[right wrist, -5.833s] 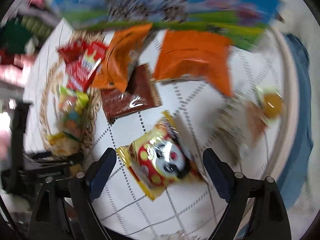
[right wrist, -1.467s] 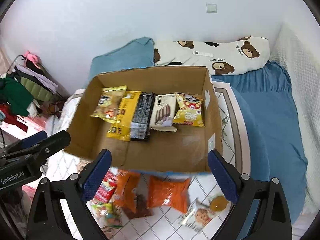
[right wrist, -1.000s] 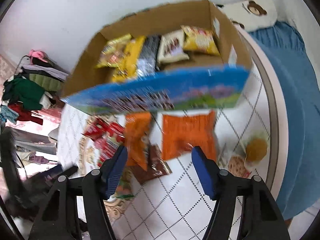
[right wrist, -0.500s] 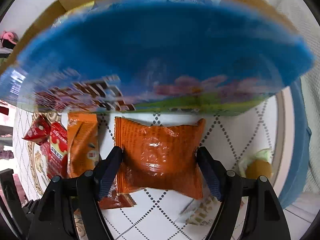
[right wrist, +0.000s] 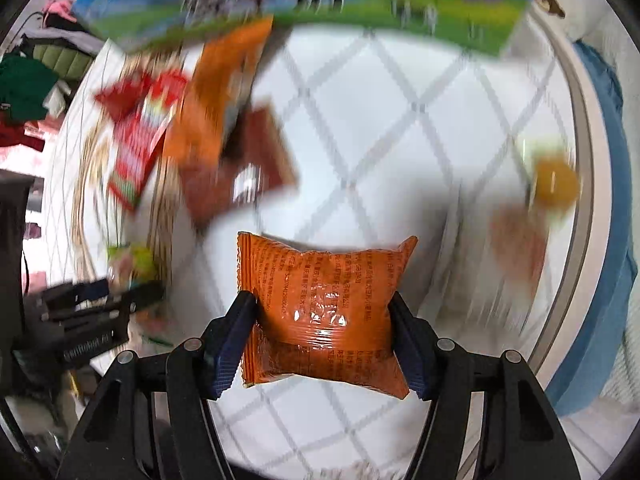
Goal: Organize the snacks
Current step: 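Grasp the candy bag with left tool while right tool grasps orange packet, then carry candy bag and orange packet into the box and open both tools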
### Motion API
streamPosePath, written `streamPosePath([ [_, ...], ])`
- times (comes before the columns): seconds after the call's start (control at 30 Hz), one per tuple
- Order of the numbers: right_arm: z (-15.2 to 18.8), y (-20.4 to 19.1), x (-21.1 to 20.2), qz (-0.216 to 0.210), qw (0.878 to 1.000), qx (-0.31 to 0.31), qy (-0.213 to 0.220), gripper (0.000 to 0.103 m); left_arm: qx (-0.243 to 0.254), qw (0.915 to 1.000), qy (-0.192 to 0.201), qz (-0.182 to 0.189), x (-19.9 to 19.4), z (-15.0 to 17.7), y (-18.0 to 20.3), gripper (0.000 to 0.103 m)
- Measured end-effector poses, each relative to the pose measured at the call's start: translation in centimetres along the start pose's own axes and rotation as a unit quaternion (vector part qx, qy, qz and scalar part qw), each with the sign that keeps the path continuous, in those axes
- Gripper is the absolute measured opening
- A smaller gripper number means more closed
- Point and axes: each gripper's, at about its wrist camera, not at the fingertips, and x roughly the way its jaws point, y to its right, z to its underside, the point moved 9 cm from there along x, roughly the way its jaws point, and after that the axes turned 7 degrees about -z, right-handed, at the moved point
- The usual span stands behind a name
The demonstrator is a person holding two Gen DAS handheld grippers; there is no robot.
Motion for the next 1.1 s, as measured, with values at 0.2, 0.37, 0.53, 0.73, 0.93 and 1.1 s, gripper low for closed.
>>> streamPosePath([
  [0.2, 4.2, -0.1, 1.8, -0.006, 1.0, 0.019, -0.016, 0.068, 0.023, 0.9993, -0.002, -0.03, 1.8, 1.2, 1.6, 0.051],
  [0.37, 4.3, 0.5, 3.1, 0.002, 0.999, 0.03, -0.014, 0.069, 0.024, 0.9989, 0.0, -0.041, 2.3, 1.0, 2.0, 0.052],
  [0.53, 4.2, 0.0, 5.4, 0.015, 0.999, 0.022, -0.019, 0.07, 0.026, 0.9986, 0.001, -0.045, 3.0, 1.1, 2.3, 0.053],
  [0.73, 4.1, -0.5, 6.6, 0.026, 0.999, 0.015, -0.019, 0.07, 0.025, 0.9986, 0.005, -0.046, 3.0, 0.6, 1.8, 0.053],
  [0.93, 4.4, -0.4, 5.6, 0.023, 1.0, 0.012, -0.011, 0.068, 0.023, 0.9988, 0.01, -0.042, 2.2, 1.0, 1.8, 0.05],
  [1.1, 4.8, -0.3, 3.1, 0.012, 1.0, 0.016, 0.003, 0.063, 0.025, 0.9992, 0.015, -0.026, 0.7, 1.3, 1.7, 0.05],
])
